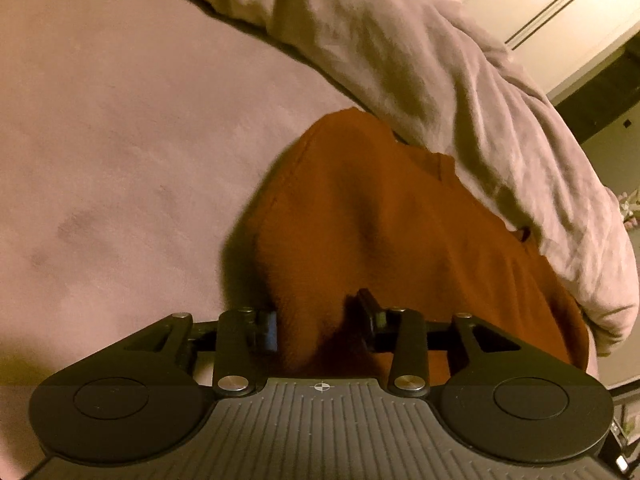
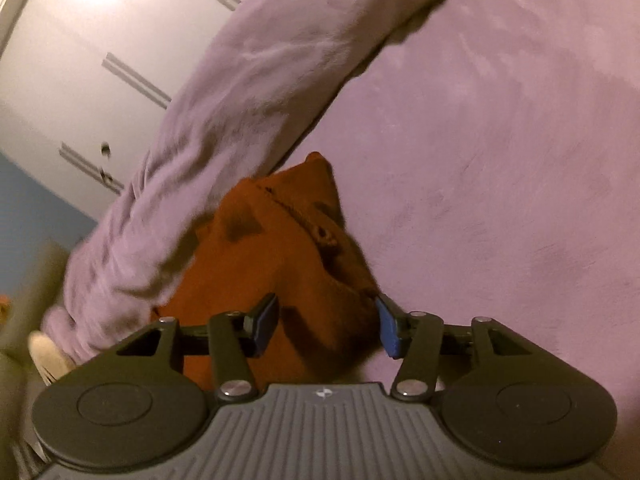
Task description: Fold small clothes
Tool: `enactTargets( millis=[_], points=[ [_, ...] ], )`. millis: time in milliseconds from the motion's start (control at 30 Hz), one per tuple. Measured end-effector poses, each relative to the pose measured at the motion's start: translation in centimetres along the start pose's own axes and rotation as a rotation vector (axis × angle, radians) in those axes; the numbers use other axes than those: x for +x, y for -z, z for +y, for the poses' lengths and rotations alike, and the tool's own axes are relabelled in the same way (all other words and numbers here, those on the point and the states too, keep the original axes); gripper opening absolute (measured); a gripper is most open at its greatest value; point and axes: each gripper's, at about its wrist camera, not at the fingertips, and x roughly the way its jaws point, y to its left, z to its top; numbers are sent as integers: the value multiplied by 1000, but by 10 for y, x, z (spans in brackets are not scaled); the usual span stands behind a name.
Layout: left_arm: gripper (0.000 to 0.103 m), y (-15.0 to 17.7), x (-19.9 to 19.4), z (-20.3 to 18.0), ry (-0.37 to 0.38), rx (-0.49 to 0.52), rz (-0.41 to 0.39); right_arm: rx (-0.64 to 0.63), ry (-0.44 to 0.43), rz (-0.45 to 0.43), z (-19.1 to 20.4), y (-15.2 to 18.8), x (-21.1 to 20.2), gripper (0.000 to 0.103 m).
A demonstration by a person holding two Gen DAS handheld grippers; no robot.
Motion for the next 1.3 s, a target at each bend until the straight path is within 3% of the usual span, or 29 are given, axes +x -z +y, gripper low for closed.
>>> enactTargets(
  millis=[33,67,133,167,200,300,400,467,500,533,567,633,700,733,767,833,900,967,1033,1133,1200,1267,1300],
  points=[
    [38,0,2,-1,0,0,6,22,-12,0,0,-1,4,53],
    [26,0,4,-2,-13,1,4,34,-19,4,0,-2,8,53],
    [19,-2,3,-6,-25,16,-3,46,-24,14,2,-5,12,40],
    [18,-3,1,-11,-50,38,-13,41,-38,23,4,-6,14,24],
    [17,-3,-3,-15,-61,69,-21,25,-41,24,6,-6,13,21],
    [16,-5,-19,-32,-96,183,-26,-181,21,-46,34,-3,-2,18],
    [17,0,-35,-43,-147,316,-57,-223,31,-101,41,0,-16,17],
    [19,5,-23,-44,-273,404,-51,-290,100,-103,39,7,-13,18],
    [19,6,-15,-42,-353,428,-41,-320,152,-74,38,11,-5,24],
    [19,5,-13,-37,-398,433,-44,-336,217,-31,35,13,5,25],
    [20,3,-13,-30,-423,414,-57,-329,209,-41,32,12,3,26],
    [26,-6,-23,-10,-414,310,-90,-307,225,-88,35,6,-8,33],
    [33,-15,-35,5,-346,220,-110,-343,261,-143,44,1,-16,36],
    [42,-16,-38,9,-304,197,-113,-388,281,-182,51,-1,-21,36],
    [57,-16,-40,10,-241,177,-109,-430,283,-211,59,-1,-23,36],
    [79,-15,-35,5,-161,143,-85,-513,239,-233,73,1,-24,36],
    [82,-13,-24,-3,-118,141,-59,-576,158,-202,88,8,-15,36],
    [89,-13,-8,-9,-130,151,-23,-648,116,-153,101,16,0,34],
    [89,-15,8,-12,-150,138,9,-736,104,-105,108,22,19,33],
    [91,-18,14,-13,-122,129,9,-815,177,-79,108,16,48,32],
    [91,-21,17,-15,-109,121,13,-815,211,-117,104,2,55,25],
    [90,-23,21,-19,-104,123,17,-771,316,-199,101,-16,57,10],
    [89,-22,23,-21,-110,127,19,-735,353,-223,98,-24,57,16]
  ],
)
